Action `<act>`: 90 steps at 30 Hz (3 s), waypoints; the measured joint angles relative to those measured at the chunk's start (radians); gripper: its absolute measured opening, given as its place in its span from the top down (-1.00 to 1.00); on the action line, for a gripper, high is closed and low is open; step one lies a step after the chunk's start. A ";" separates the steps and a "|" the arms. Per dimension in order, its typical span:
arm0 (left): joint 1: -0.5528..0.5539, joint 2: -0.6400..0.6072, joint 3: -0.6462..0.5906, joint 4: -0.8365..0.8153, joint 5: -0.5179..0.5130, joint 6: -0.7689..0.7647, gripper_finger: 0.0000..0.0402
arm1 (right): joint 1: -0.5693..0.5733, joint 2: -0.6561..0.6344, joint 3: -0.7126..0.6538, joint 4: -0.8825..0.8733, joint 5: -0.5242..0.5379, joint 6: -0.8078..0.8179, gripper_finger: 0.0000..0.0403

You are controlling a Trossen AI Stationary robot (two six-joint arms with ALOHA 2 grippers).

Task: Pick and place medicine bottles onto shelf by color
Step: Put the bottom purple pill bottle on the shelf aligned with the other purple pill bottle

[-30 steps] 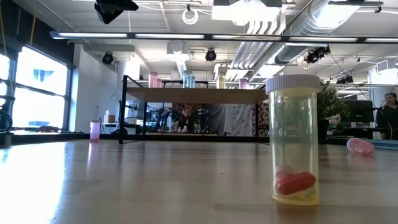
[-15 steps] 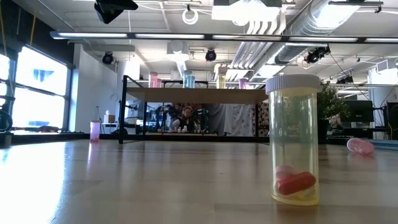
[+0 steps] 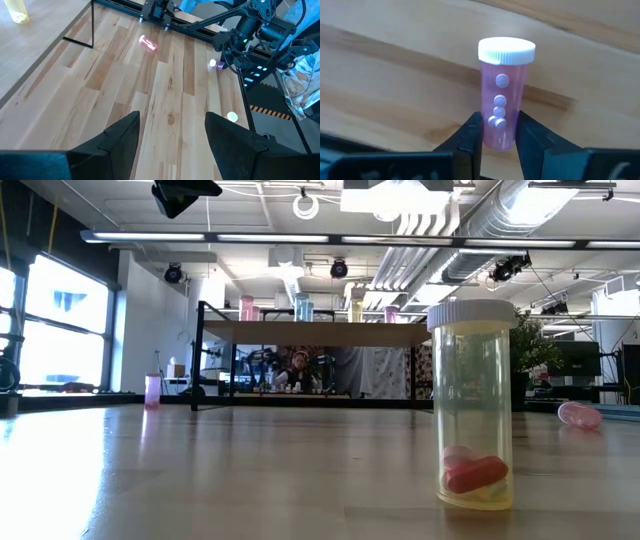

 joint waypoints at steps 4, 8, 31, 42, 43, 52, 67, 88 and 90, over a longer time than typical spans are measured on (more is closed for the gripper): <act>0.000 0.000 0.000 0.000 0.000 -0.009 -0.08 | -0.009 0.001 0.025 0.022 0.101 -0.027 0.62; 0.000 0.000 0.000 0.000 0.000 -0.016 -0.07 | -0.043 0.001 0.066 0.057 0.244 -0.105 0.60; 0.000 0.000 0.000 0.008 0.089 0.059 -0.07 | -0.433 0.000 0.351 0.126 0.456 -0.930 0.61; 0.000 0.000 0.000 0.099 0.138 0.092 -0.07 | -0.599 -0.001 0.527 0.124 0.504 -1.348 0.61; 0.000 0.000 0.000 0.113 0.138 0.092 -0.07 | -0.612 -0.001 0.545 0.125 0.507 -1.381 0.61; 0.000 0.000 0.000 0.242 0.127 0.090 -0.07 | -0.708 -0.001 0.723 0.124 0.566 -1.691 0.61; 0.026 0.099 0.001 0.567 0.045 0.116 -0.07 | -0.820 -0.001 0.874 0.081 0.490 -1.984 0.61; 0.087 0.146 0.002 0.651 0.048 0.116 0.20 | -0.881 -0.008 0.872 0.085 0.485 -1.987 0.61; 0.087 0.146 0.002 0.664 0.047 0.116 0.22 | -0.883 -0.009 0.872 0.105 0.484 -1.974 0.61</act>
